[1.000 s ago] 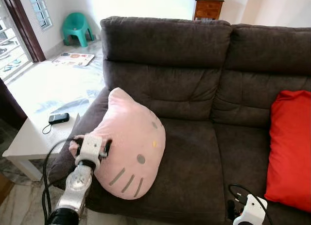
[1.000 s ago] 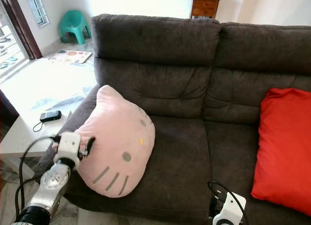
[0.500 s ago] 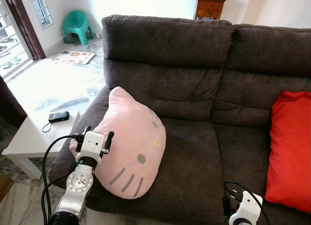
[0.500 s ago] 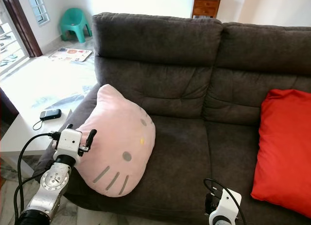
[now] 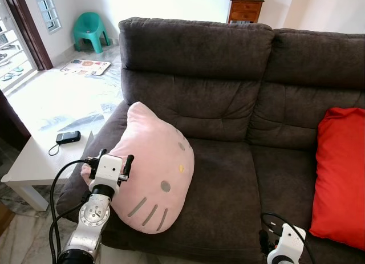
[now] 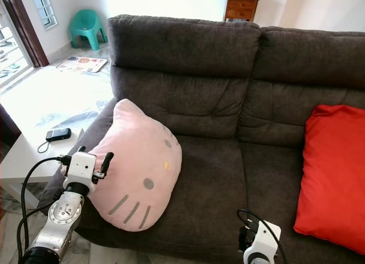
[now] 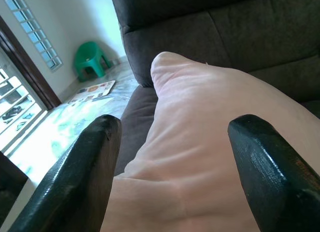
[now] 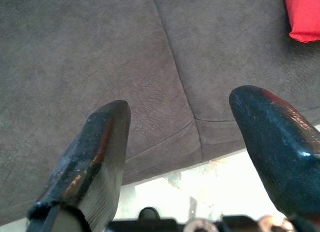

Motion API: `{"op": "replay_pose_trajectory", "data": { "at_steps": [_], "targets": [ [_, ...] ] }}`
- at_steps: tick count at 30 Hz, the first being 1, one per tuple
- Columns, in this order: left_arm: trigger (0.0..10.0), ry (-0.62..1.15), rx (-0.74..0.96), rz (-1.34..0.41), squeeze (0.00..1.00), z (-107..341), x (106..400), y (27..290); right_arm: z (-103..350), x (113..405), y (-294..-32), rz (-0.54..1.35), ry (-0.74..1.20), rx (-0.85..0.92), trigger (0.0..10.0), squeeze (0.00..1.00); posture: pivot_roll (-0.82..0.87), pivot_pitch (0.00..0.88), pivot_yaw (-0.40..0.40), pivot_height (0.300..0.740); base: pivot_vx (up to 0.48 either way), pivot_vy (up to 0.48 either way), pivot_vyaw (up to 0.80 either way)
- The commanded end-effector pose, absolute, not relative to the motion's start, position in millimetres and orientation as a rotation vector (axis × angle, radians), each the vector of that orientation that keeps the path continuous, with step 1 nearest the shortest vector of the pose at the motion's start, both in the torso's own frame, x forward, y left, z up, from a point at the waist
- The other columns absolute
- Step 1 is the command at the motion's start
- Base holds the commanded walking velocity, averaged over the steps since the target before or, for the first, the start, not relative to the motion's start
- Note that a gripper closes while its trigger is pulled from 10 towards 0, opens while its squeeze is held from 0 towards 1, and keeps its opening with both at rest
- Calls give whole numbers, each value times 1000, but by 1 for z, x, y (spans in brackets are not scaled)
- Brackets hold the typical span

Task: Move the pillow to the sofa from floor

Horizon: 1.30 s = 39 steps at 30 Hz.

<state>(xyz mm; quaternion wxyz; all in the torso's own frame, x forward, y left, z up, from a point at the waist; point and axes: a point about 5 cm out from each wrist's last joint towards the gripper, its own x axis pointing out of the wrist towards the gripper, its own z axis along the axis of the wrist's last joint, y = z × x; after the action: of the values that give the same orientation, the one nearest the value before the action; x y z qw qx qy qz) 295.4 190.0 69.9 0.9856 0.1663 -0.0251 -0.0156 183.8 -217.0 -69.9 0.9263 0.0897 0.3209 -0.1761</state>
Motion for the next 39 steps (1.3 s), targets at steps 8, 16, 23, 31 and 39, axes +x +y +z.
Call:
{"op": "replay_pose_trajectory", "data": {
  "at_steps": [8,16,23,31,39],
  "targets": [
    [10000,-49,339,-49,0,70,295,186,-72,182,-218,-348,697,170,10000,0,140,0,-78,740,0,0,0],
    [10000,-57,330,-57,0,71,296,184,-77,176,-216,-328,741,155,10000,0,142,0,-79,740,-163,0,0],
    [10000,-56,332,-56,0,71,296,185,-80,170,-217,-325,771,161,10000,0,138,0,-76,740,-313,0,0],
    [10000,-53,327,-57,0,71,296,183,-82,166,-217,-323,791,162,10000,0,133,0,-75,740,-315,0,0],
    [10000,-24,331,-52,0,66,296,184,-82,166,-216,-316,794,163,10000,0,124,0,-81,740,-270,0,0]
  ]
}}
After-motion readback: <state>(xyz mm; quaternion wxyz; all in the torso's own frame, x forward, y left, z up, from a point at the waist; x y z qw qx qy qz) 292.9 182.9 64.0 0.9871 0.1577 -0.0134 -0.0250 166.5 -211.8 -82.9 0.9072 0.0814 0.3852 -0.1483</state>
